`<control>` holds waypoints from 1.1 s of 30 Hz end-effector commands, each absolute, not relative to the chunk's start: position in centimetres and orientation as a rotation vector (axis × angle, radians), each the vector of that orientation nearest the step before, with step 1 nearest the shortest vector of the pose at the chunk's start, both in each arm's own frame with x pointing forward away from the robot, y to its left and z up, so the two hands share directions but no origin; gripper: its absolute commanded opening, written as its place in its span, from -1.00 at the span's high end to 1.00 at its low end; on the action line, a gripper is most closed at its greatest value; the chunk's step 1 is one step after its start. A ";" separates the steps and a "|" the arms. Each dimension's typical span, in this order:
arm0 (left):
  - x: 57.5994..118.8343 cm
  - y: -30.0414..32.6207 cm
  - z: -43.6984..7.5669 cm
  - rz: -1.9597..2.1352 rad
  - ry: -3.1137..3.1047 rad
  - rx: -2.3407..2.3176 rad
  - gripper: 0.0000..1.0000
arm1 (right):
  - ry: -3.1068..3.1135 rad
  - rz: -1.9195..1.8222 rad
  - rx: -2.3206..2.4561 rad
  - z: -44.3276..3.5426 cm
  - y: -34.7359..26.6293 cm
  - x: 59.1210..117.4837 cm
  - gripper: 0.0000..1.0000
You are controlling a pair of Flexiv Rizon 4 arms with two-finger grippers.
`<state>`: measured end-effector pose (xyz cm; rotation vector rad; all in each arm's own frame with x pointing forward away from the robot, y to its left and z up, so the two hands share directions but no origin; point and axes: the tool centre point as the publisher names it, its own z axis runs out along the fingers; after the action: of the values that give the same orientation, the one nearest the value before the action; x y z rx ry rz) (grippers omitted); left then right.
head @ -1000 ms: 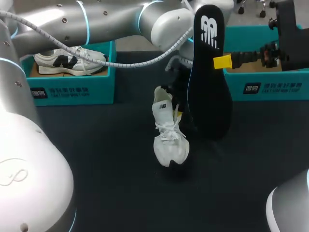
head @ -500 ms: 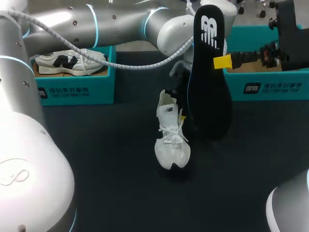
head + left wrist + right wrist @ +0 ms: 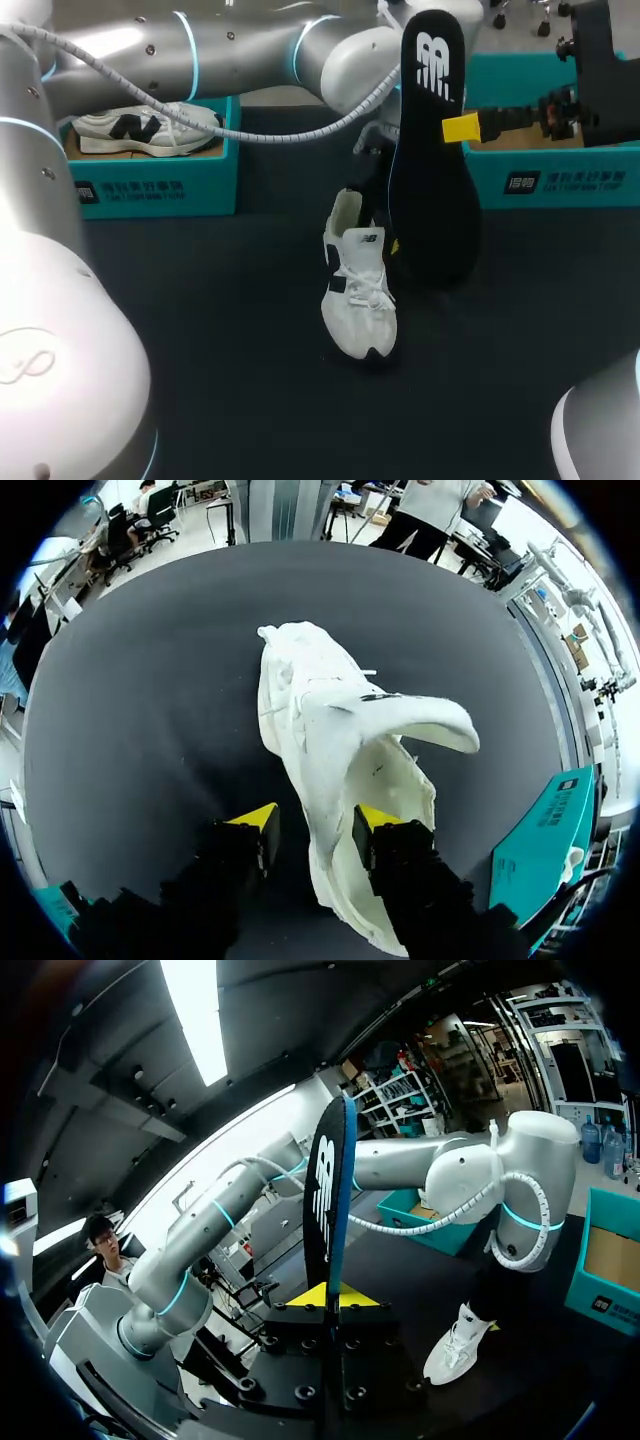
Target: Take the shoe out of the shoebox, open the shoe tongue, remove and reinsert the insole, then place the shoe into the shoebox
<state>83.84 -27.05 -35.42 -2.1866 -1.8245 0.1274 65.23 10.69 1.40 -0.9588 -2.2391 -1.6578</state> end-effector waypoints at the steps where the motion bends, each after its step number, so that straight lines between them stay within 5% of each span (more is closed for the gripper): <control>1: 83.3 -25.6 -33.4 0.140 -1.881 -2.250 -1.00 | -2.241 -1.652 -0.958 1.5 10.9 65.5 1.00; 33: 85.2 -24.6 -22.2 0.137 -2.133 -2.536 -1.00 | -2.241 -1.652 -0.958 1.5 10.9 65.5 1.00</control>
<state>85.58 -24.99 -22.36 -2.5086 -2.1054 0.1761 65.23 10.69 1.40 -0.9587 -2.2391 -1.6579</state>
